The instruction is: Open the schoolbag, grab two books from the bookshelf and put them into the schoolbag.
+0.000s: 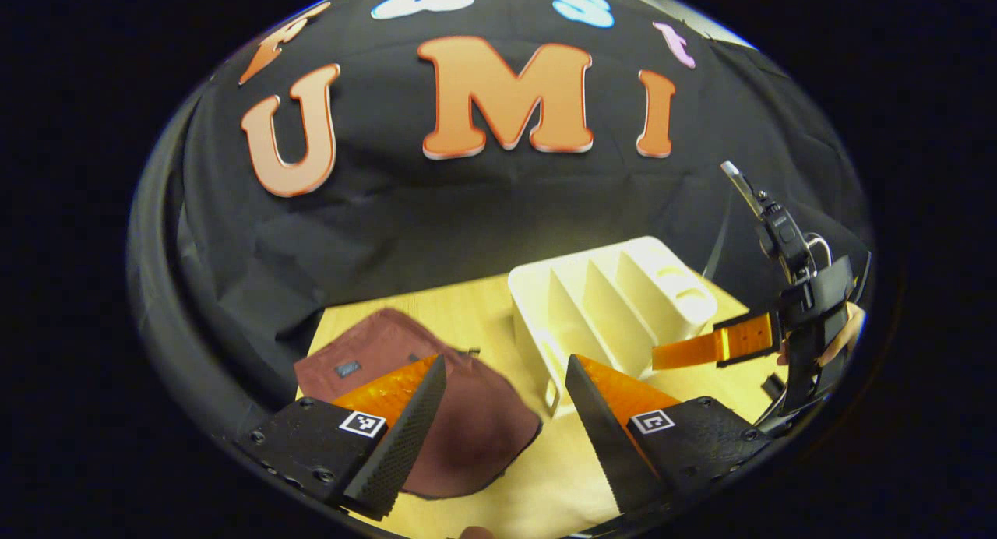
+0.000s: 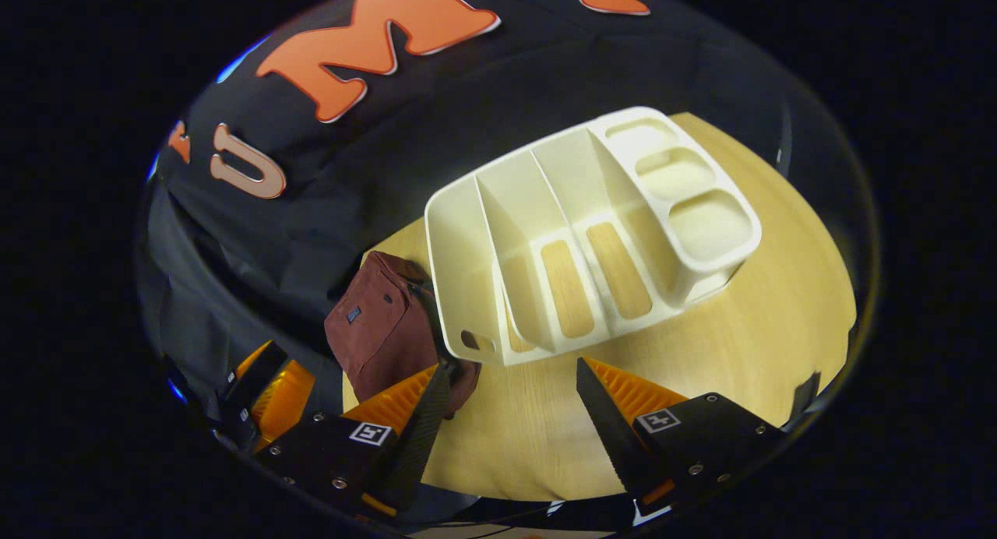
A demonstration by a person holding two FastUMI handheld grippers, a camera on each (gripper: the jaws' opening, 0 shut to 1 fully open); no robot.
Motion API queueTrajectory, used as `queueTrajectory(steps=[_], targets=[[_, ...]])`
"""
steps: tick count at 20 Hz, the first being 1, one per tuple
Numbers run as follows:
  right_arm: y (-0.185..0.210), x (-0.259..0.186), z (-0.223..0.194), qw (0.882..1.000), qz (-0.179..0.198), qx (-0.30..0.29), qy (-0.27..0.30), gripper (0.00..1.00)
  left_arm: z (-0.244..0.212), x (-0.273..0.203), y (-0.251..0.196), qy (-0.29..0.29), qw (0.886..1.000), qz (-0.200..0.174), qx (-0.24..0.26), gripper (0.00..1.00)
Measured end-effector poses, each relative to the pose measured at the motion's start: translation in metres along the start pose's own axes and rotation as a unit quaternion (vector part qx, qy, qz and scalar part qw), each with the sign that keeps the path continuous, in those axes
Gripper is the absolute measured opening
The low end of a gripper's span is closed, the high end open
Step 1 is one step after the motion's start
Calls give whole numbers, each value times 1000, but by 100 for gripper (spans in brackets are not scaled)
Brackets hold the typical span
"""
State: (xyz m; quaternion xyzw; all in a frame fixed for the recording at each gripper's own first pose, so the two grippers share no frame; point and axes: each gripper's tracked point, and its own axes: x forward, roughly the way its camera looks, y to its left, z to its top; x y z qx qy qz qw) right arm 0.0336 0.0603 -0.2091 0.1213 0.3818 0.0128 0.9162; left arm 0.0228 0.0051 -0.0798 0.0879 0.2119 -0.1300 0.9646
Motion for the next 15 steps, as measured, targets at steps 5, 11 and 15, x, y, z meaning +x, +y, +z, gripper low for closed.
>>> queueTrajectory(steps=[5, 11, 15], targets=[[1, -57, 77, 983, -15, -101, -153, 98, 82, -22, -19, -122, 992, 29, 0, 98], [2, -132, 119, 936, -39, -179, -299, 97, 123, -48, -17, -219, 973, 55, -40, 97], [0, -157, 131, 909, -59, -195, -363, 97, 122, -61, -4, -249, 963, 87, -58, 100]])
